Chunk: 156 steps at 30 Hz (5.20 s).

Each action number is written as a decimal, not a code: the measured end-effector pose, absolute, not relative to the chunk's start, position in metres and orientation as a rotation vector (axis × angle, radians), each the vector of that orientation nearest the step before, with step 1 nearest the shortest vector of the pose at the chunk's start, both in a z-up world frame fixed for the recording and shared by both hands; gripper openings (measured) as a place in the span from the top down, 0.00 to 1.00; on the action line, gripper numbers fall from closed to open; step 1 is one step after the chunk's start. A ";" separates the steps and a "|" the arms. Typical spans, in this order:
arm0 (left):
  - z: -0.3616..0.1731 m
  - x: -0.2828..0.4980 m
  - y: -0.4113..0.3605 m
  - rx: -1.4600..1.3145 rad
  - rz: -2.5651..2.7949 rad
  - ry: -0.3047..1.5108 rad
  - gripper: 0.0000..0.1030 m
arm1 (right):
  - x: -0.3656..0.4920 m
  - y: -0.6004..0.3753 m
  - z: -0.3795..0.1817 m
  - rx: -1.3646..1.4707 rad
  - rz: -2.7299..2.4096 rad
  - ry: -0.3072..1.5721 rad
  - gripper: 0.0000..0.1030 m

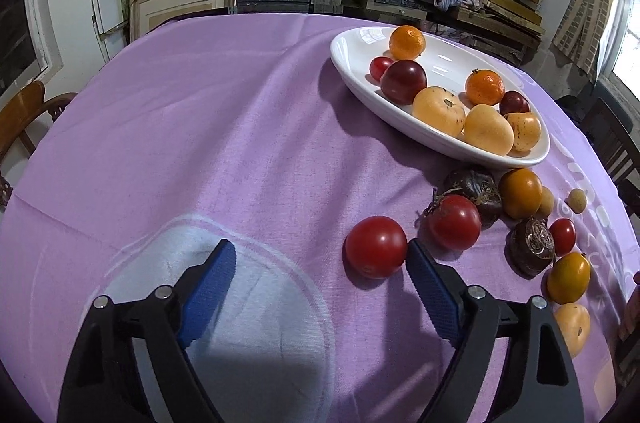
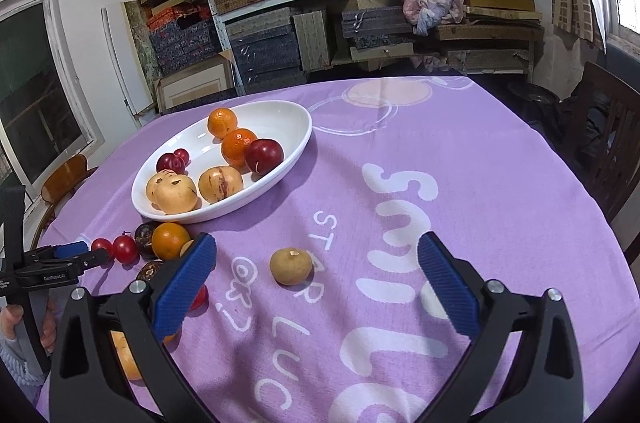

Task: Organize fruits
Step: 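Withdraw both grippers from the dish toward the fruits on the cloth, then grasp a red tomato with the left gripper while the right grasps a small tan fruit, then lower the red tomato and tan fruit into the dish, opening both grippers, then withdraw both grippers toward the remaining red tomatoes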

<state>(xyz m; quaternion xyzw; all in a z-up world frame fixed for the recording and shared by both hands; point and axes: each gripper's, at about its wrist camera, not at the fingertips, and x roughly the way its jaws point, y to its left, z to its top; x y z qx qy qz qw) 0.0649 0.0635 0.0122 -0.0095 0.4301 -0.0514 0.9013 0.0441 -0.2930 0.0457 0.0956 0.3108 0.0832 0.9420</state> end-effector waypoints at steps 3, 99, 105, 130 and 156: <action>0.015 0.060 0.056 0.008 -0.161 0.873 0.32 | 0.046 -0.295 0.045 0.202 0.170 0.638 0.04; 0.056 0.221 0.023 -0.180 -0.218 0.894 0.37 | 0.208 -0.169 0.076 -0.060 0.296 0.769 0.50; 0.081 0.188 0.047 -0.258 -0.238 0.839 0.34 | 0.163 -0.201 0.091 -0.008 0.299 0.707 0.41; 0.022 0.055 -0.022 0.240 -0.259 0.759 0.29 | 0.031 -0.284 0.059 0.154 0.199 0.582 0.04; 0.026 0.063 -0.001 0.121 -0.377 0.771 0.39 | 0.036 -0.277 0.053 0.161 0.208 0.611 0.04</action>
